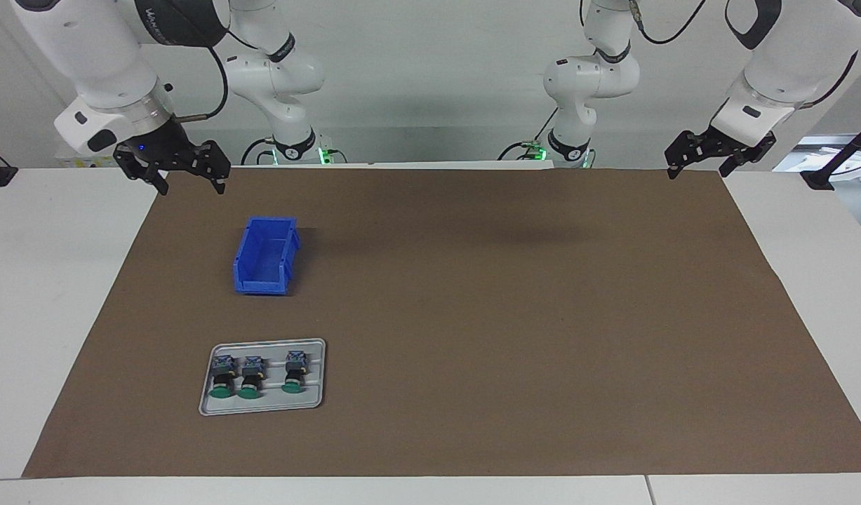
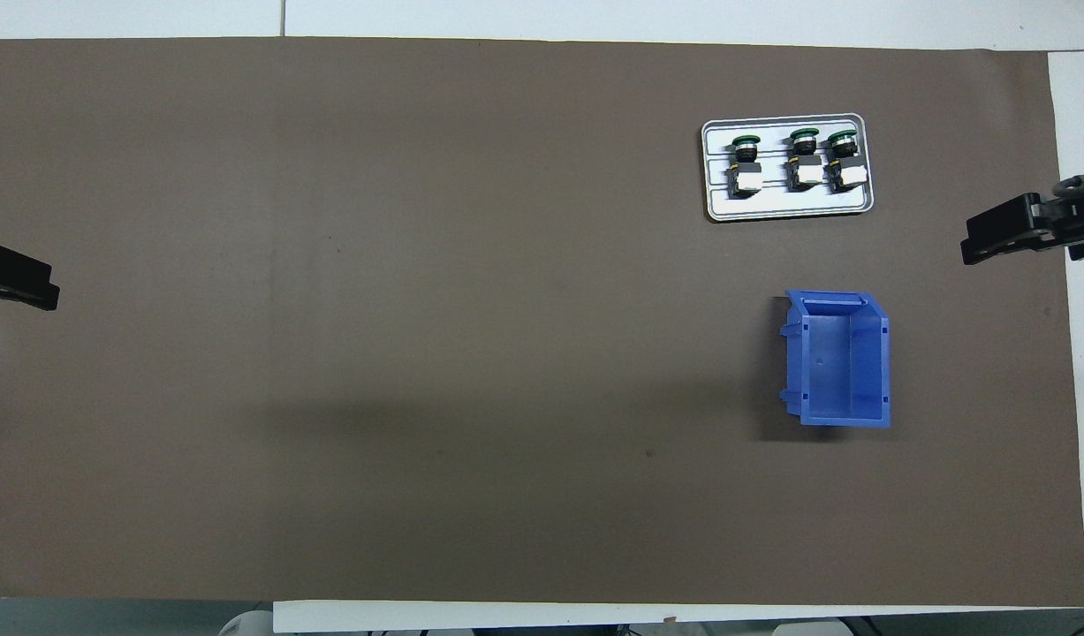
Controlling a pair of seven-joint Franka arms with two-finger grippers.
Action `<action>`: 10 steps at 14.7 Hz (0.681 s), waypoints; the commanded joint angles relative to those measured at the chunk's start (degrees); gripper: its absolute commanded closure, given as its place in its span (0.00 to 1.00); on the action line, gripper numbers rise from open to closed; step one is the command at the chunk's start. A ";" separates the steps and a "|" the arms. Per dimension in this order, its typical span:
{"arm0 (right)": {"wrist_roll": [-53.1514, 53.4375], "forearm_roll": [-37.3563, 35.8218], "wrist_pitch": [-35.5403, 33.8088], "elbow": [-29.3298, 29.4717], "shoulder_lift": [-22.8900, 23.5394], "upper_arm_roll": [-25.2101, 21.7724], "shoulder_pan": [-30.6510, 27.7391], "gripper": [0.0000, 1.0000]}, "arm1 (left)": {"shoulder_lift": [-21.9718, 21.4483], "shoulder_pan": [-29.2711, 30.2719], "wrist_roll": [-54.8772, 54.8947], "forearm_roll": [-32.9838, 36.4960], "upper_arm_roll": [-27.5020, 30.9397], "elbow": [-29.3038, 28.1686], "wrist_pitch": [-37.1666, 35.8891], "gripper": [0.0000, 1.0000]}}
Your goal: Place and press button with both arms
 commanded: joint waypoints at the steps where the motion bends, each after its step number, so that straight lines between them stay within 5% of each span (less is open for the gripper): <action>1: -0.90 -0.44 -0.31 0.74 0.44 -0.11 -0.16 0.01 | -1.30 -0.09 -0.78 -0.51 0.61 -0.50 0.01 0.00; 10: -1.60 0.26 0.39 -1.28 -0.44 0.06 0.27 0.01 | -0.87 -0.35 -0.25 -0.42 0.61 -0.86 3.09 0.01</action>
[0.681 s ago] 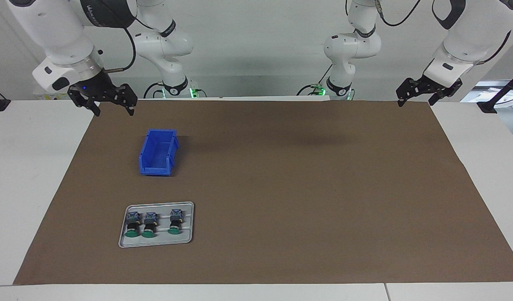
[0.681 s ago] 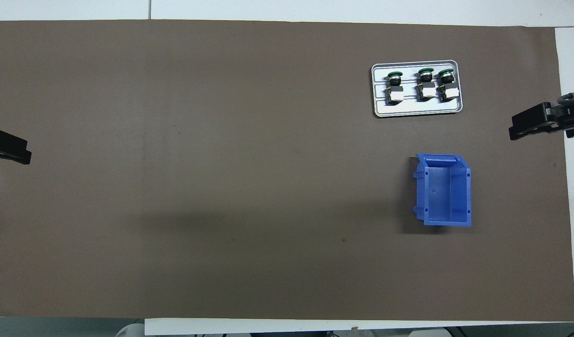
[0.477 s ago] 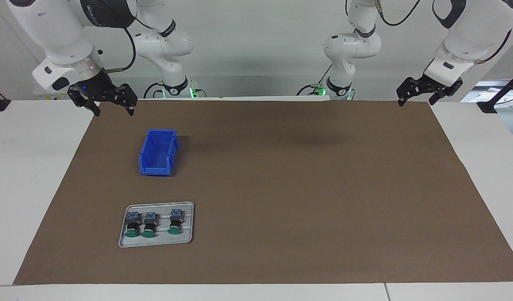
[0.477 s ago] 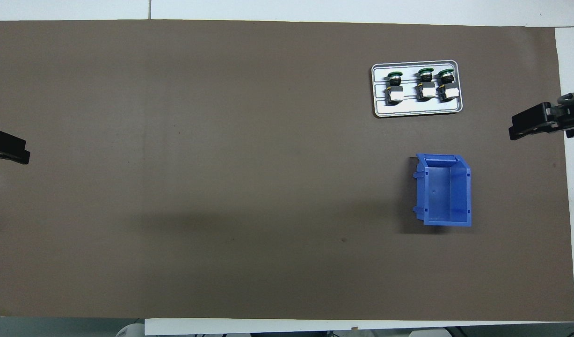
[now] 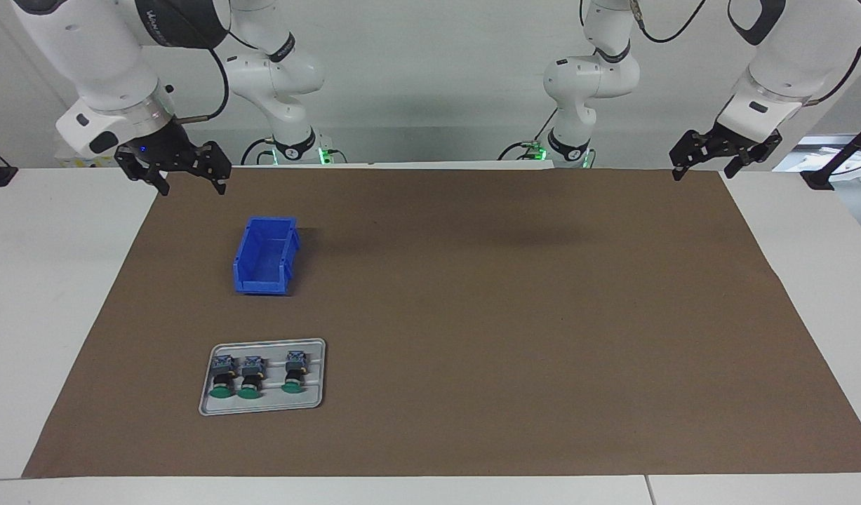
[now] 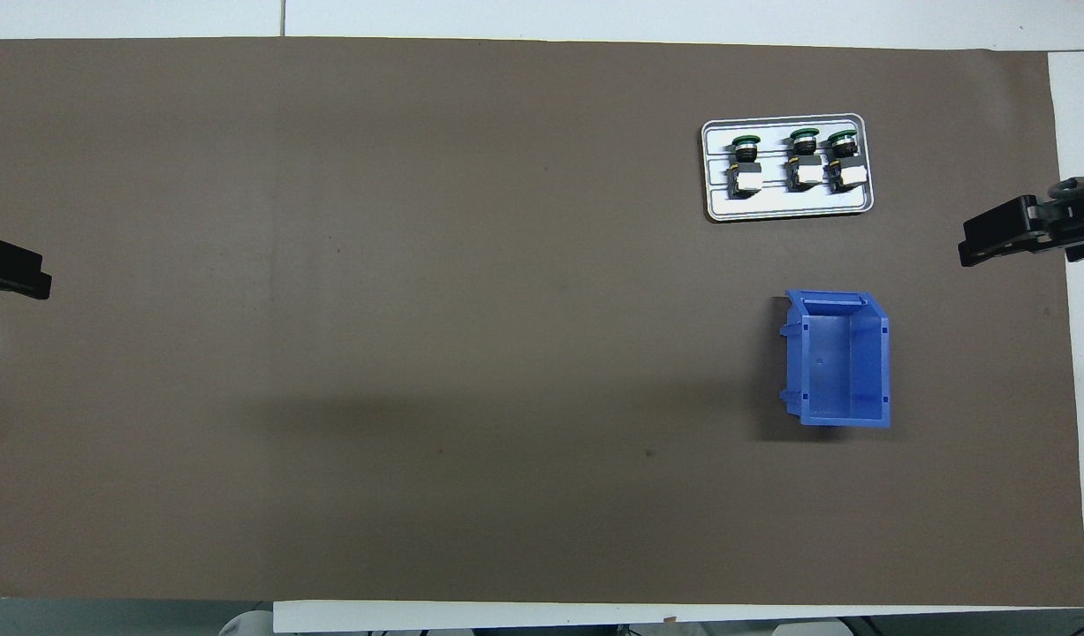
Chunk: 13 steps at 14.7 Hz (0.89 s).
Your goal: Place and press button with both arms
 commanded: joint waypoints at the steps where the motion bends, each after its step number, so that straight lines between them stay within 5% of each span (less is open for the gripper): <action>1: -1.77 0.14 1.96 -0.86 -0.43 0.41 0.64 0.01 | -0.60 -0.30 -0.16 -0.50 0.29 -0.83 1.22 0.00; 6: -1.52 0.83 9.86 -0.42 4.91 1.02 2.66 0.01 | -0.77 -0.30 -0.25 -0.85 0.21 -1.00 0.79 0.00; 13: 5.87 4.27 31.22 1.34 22.31 2.17 7.67 0.01 | -1.04 -0.39 0.02 -0.85 0.29 -1.44 0.79 0.00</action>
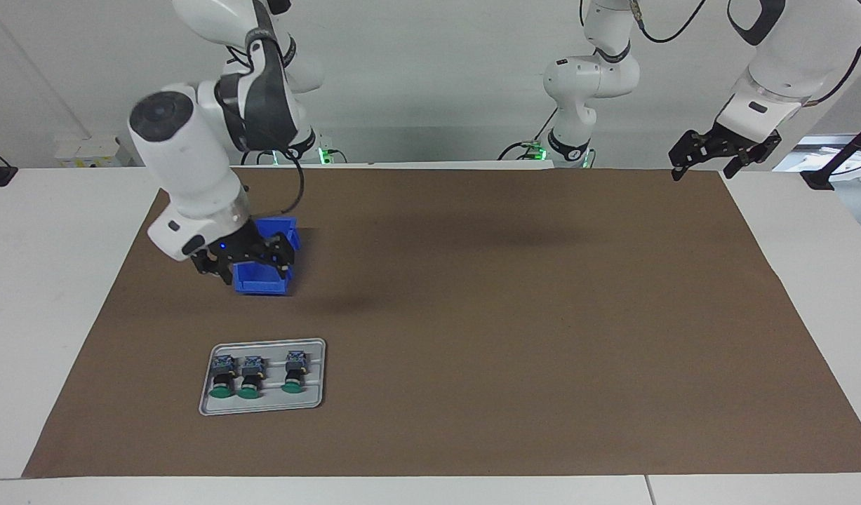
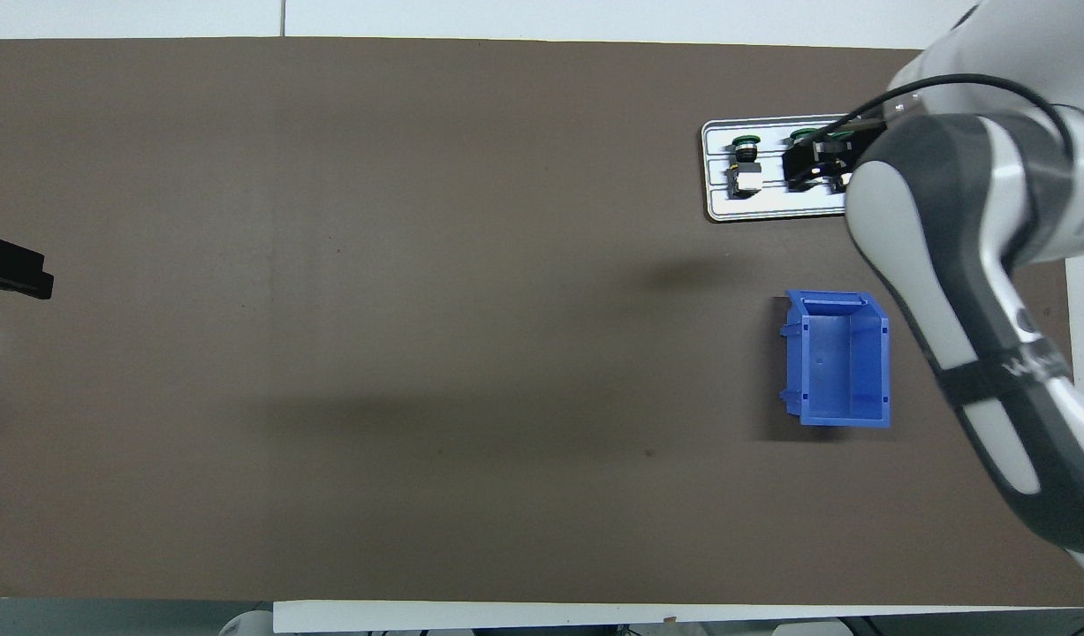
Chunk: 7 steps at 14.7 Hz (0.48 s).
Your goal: Place and press button with both arms
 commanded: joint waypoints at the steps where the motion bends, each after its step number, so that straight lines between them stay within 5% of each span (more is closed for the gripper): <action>1: 1.12 1.35 6.17 1.97 6.04 0.66 0.52 0.01 | -1.04 -0.39 -0.17 -0.58 0.31 -1.31 0.63 0.00; 7: -1.69 1.35 14.01 1.27 12.74 0.75 -1.14 0.01 | -1.04 -0.39 -0.08 -0.58 0.31 -1.58 0.80 0.00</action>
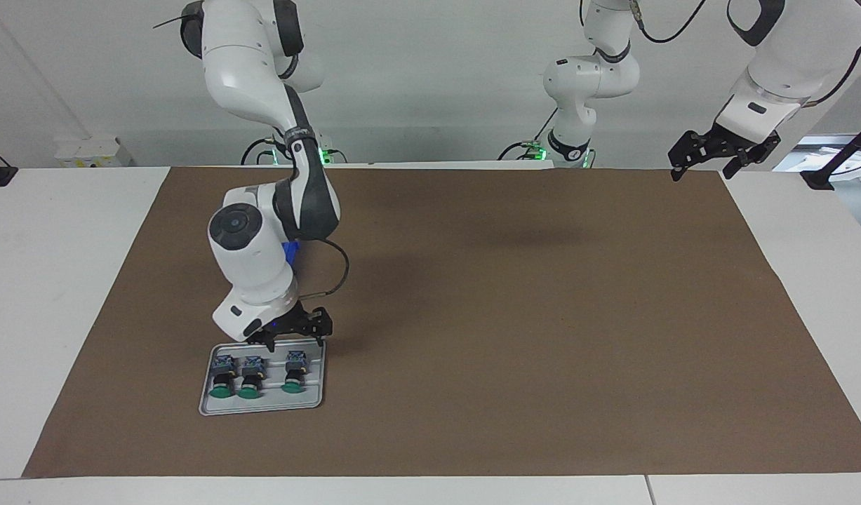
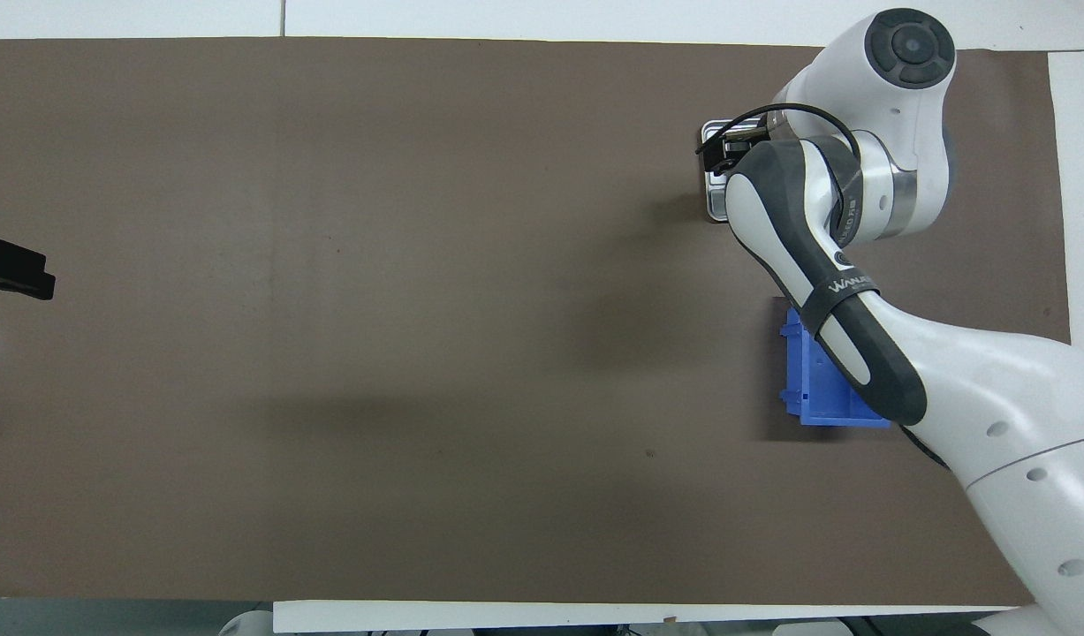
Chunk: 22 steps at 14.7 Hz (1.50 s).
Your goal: Place and press button with both arms
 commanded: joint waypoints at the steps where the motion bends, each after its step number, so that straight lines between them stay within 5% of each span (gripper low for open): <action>1: -2.12 1.32 2.25 0.14 1.59 0.34 -1.19 0.01 | -1.12 -0.46 0.10 -0.54 0.24 -1.66 0.81 0.00; 8: -5.37 1.32 7.35 -3.47 2.82 0.34 -2.24 0.07 | -1.39 -0.37 -0.42 -0.54 0.33 -2.01 1.08 0.00; 14: -5.29 1.41 8.15 -4.35 2.92 0.34 -1.98 0.33 | -1.30 -0.02 -0.07 -0.54 0.24 -1.93 1.08 0.00; 15: -5.29 1.41 8.06 -4.27 2.92 0.34 -2.07 0.42 | -1.39 -0.02 -0.07 -0.54 0.24 -1.93 1.08 0.00; 17: -5.03 1.41 7.01 -3.74 2.74 0.34 -1.54 0.81 | -1.39 -0.02 -0.07 -0.54 0.24 -1.93 1.08 0.00; 18: -5.02 1.33 6.14 -3.22 2.65 0.34 -1.45 0.93 | -1.39 0.07 -0.07 -0.54 0.24 -1.93 1.08 0.00; 19: -4.59 1.32 5.00 -2.86 2.39 0.25 -1.10 1.00 | -1.39 0.07 -0.07 -0.54 0.24 -2.01 0.99 0.00; 22: -3.71 1.50 -0.79 -1.63 -0.06 0.34 -1.01 1.00 | -1.39 0.07 -0.51 -0.54 0.33 -1.93 1.08 0.00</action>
